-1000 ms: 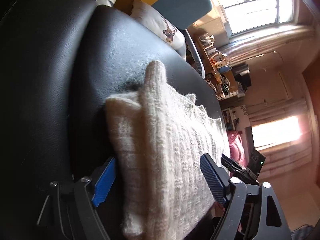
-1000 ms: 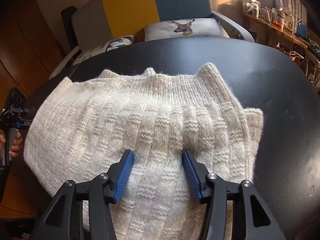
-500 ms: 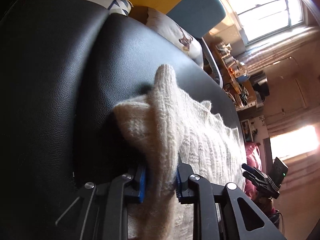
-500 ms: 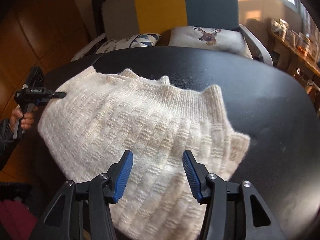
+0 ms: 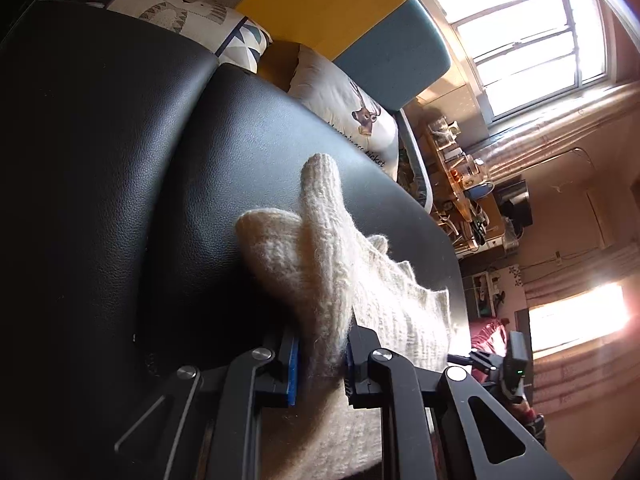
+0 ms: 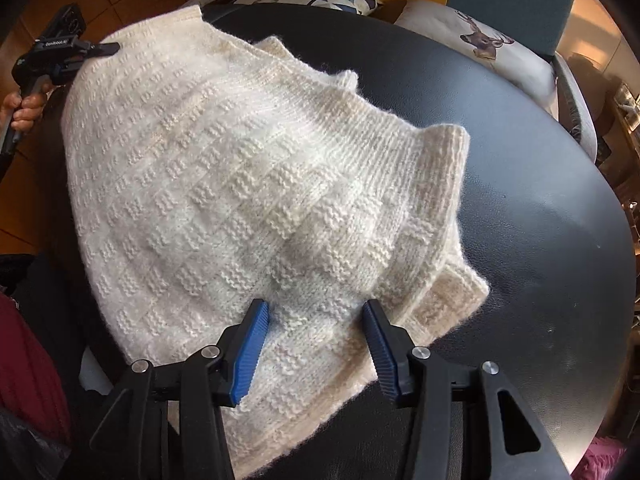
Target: Fold clothes
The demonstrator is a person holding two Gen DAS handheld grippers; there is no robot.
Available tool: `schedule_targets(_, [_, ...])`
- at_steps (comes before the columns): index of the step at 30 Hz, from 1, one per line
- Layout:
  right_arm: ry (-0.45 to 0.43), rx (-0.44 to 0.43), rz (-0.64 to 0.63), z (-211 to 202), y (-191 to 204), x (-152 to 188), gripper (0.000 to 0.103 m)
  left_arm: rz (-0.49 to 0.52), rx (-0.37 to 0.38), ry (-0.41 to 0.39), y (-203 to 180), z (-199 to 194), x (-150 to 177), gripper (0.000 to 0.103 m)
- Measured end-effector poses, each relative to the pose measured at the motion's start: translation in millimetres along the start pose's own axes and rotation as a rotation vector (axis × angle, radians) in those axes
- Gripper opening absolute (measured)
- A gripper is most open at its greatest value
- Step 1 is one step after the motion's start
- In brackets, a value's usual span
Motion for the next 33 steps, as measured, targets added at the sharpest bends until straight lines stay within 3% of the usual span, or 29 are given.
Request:
schedule_targets(8, [0.028,-0.007,0.038,10.7,5.2,-2.3,0.050,-0.071,0.130,-0.034,-70.7,-16.1,-9.5,0.016])
schedule_targets(15, [-0.048,-0.015,0.115,8.4,9.0,-1.6,0.051,-0.082,0.193,-0.055,-150.8,-6.4,-10.1,0.016])
schedule_targets(23, [-0.159,-0.050,0.209,1.3,10.1,3.0,0.051,-0.113,0.166,-0.007,-196.2,38.1,18.4,0.016])
schedule_targets(33, [-0.275,-0.126,0.300,-9.9,3.4,15.5,0.051,-0.069,0.138,0.151,-242.8,105.4,92.2,0.016])
Point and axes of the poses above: each gripper's, at about its wrist camera, not at the fingertips, and z roughly the way its jaws point, y to its left, x to its underside, the point moved 8 cm from there along z, roughly the way its jaws point, and after that the axes turned 12 degrees about -y, right-handed, at the moved point
